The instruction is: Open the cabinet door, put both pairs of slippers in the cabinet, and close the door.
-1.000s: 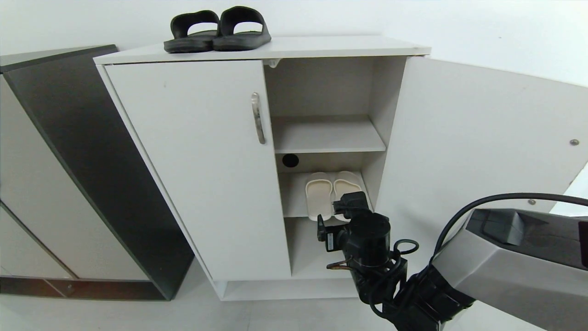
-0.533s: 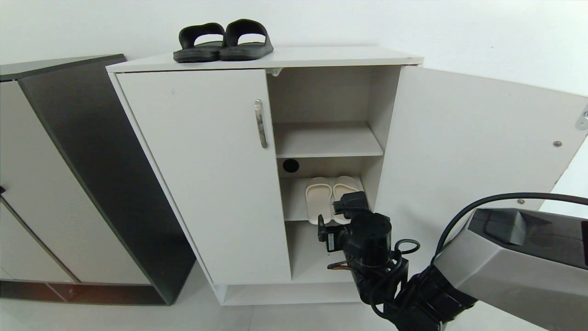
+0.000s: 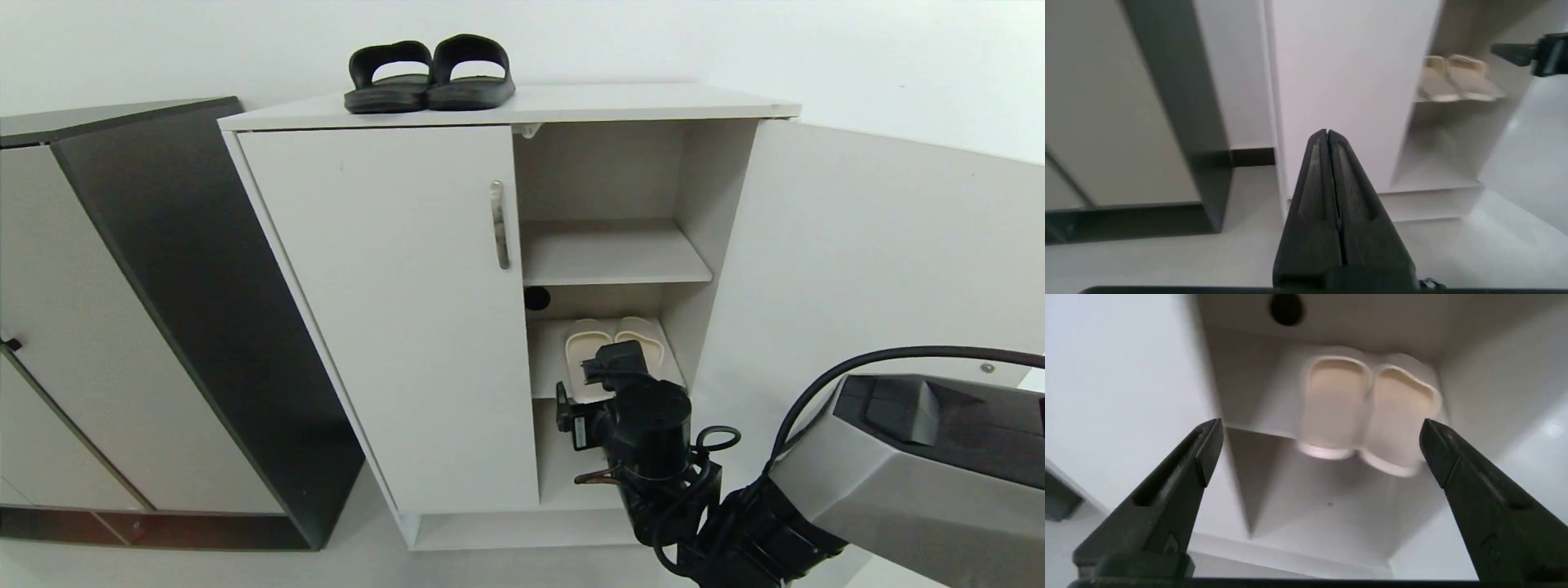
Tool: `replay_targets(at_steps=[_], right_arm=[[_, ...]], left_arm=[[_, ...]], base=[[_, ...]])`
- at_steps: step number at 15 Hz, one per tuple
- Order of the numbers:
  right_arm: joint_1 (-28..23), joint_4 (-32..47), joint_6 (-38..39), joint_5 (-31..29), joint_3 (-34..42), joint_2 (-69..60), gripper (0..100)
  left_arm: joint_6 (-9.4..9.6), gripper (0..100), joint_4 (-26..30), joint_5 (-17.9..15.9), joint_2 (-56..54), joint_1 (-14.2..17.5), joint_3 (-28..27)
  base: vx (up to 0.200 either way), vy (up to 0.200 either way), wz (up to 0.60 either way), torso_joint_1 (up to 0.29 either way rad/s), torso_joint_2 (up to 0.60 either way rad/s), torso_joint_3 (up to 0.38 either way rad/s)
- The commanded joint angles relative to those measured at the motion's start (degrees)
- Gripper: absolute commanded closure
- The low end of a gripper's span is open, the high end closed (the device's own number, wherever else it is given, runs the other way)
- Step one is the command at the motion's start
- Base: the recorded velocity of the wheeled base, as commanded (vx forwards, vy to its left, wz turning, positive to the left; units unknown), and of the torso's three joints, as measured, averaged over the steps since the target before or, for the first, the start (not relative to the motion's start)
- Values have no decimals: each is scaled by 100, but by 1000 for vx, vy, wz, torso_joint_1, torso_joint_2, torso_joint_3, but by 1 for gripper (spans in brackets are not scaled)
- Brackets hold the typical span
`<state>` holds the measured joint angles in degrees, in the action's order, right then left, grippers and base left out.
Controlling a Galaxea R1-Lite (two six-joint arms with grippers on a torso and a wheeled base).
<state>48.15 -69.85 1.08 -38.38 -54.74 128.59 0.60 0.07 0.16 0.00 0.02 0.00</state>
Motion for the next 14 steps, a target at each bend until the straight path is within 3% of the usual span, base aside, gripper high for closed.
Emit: replay_targets(at_steps=[1, 13, 14], right_arm=[[-16, -2, -3, 23, 24, 9, 0], [-34, -433, -258, 243, 183, 132, 0], [-52, -485, -293, 278, 191, 176, 0]], left_arm=[[2, 100, 1, 2, 0, -2, 0], [-7, 100, 1, 11, 0, -2, 0], [11, 100, -7, 2, 0, -2, 0]], base=[[0, 200, 0, -2, -2, 2], [0, 200, 0, 3, 1, 3], [0, 0, 0, 0, 0, 0]])
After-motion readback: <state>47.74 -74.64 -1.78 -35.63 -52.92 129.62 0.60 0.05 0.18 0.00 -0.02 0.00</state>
